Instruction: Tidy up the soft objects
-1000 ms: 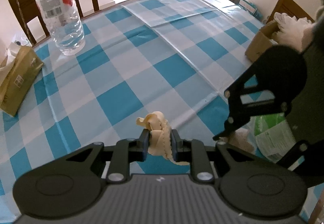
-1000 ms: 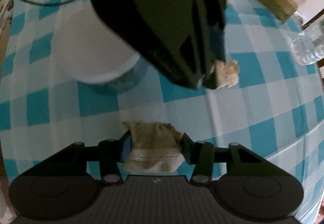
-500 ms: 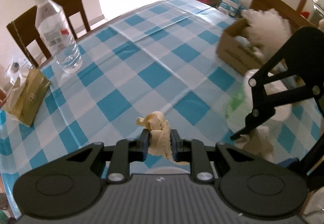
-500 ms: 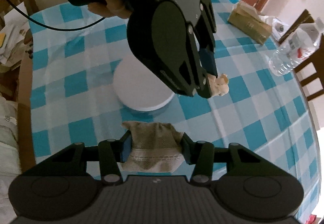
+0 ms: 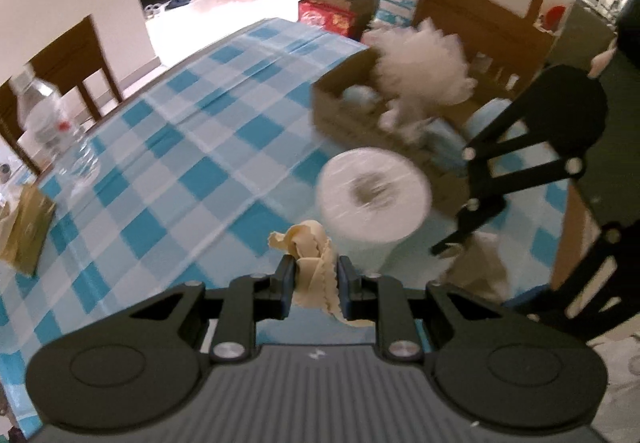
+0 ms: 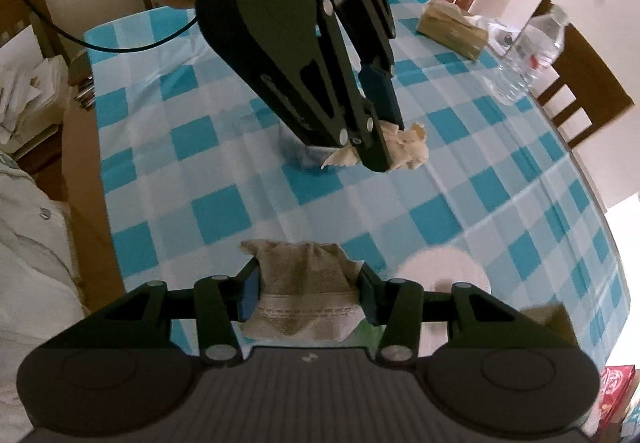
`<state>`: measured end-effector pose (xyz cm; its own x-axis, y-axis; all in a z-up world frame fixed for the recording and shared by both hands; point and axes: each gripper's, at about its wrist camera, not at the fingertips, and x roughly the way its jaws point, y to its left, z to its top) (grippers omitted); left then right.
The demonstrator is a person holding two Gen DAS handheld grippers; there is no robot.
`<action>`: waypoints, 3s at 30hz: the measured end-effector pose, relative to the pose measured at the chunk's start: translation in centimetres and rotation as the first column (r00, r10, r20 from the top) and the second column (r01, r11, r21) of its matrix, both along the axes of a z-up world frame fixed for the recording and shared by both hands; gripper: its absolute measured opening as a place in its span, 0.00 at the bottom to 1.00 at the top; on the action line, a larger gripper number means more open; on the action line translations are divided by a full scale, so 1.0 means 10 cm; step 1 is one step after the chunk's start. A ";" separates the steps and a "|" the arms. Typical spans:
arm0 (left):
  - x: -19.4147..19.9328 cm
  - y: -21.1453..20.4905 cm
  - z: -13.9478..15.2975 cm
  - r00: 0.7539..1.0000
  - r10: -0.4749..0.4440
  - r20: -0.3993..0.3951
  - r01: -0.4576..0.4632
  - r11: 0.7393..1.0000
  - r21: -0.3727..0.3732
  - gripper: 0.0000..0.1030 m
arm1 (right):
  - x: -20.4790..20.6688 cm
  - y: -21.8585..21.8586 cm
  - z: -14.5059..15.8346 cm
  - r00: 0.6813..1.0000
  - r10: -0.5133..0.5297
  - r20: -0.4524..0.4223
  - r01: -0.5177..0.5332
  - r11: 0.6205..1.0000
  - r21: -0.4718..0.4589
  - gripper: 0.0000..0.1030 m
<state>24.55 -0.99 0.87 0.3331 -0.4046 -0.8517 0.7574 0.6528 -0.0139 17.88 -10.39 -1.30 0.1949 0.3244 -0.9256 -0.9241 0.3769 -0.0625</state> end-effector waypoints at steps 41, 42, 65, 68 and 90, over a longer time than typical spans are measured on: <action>-0.04 -1.55 0.14 0.920 0.283 0.271 -0.231 0.950 -0.209 0.99 | 0.48 -2.52 -0.38 0.520 -0.853 0.042 0.833 0.517 0.195 0.93; -0.07 -1.52 0.13 0.915 0.298 0.272 -0.251 0.948 -0.195 0.99 | 0.46 -2.51 -0.36 0.493 -0.869 0.043 0.850 0.491 0.191 0.94; -0.58 -1.31 0.24 0.911 0.401 0.097 -0.396 0.916 -0.069 0.99 | -0.41 -2.17 0.08 0.072 -0.997 0.011 0.985 0.073 0.159 1.00; -0.59 -1.30 0.24 0.909 0.404 0.100 -0.400 0.915 -0.058 0.99 | -0.42 -2.14 0.09 0.071 -0.997 0.013 0.985 0.072 0.159 1.00; -0.62 -1.33 0.20 0.911 0.401 0.101 -0.400 0.916 -0.028 0.99 | -0.45 -2.10 0.07 0.062 -0.998 -0.001 0.986 0.061 0.152 1.00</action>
